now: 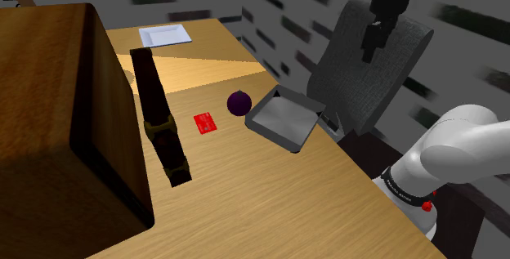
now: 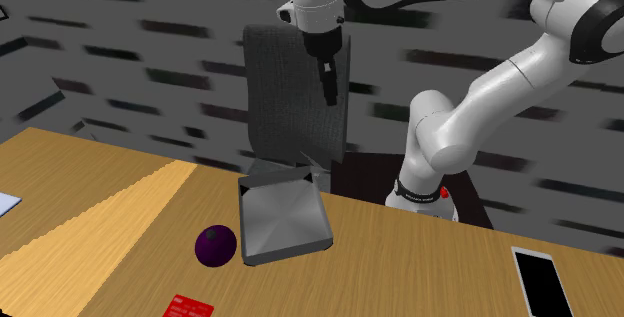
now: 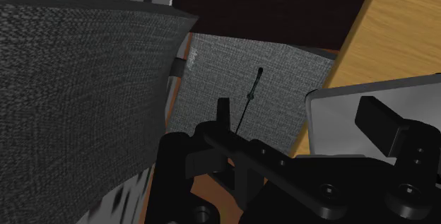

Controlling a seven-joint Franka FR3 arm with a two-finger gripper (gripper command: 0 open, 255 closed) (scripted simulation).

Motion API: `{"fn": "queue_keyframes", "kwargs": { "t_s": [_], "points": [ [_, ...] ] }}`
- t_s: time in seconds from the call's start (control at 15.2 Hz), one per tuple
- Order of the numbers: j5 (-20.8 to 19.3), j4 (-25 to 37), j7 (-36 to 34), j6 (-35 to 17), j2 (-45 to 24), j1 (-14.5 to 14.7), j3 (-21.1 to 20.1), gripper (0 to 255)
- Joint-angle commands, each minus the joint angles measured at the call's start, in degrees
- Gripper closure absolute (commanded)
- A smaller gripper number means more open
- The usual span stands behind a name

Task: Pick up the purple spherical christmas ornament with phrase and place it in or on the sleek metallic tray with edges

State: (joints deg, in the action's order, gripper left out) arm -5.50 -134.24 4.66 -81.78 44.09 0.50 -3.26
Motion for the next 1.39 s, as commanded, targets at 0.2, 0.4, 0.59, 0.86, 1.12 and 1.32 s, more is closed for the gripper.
{"fn": "queue_keyframes", "kwargs": {
  "t_s": [0.2, 0.4, 0.59, 0.86, 1.12, 1.32],
  "points": [
    [2.03, 2.52, -1.35, -2.14, -6.60, 0.85, -1.53, 0],
    [3.81, 5.61, -2.58, -3.92, -13.32, 1.67, -3.00, 0],
    [5.31, 9.26, -3.73, -5.29, -20.12, 2.47, -4.40, 0],
    [6.91, 15.00, -5.18, -6.44, -29.30, 3.52, -6.20, 0],
    [8.02, 21.79, -6.62, -6.76, -38.61, 4.66, -7.87, 0],
    [8.56, 27.62, -7.70, -6.43, -45.72, 5.66, -8.99, 0]
  ]
}}
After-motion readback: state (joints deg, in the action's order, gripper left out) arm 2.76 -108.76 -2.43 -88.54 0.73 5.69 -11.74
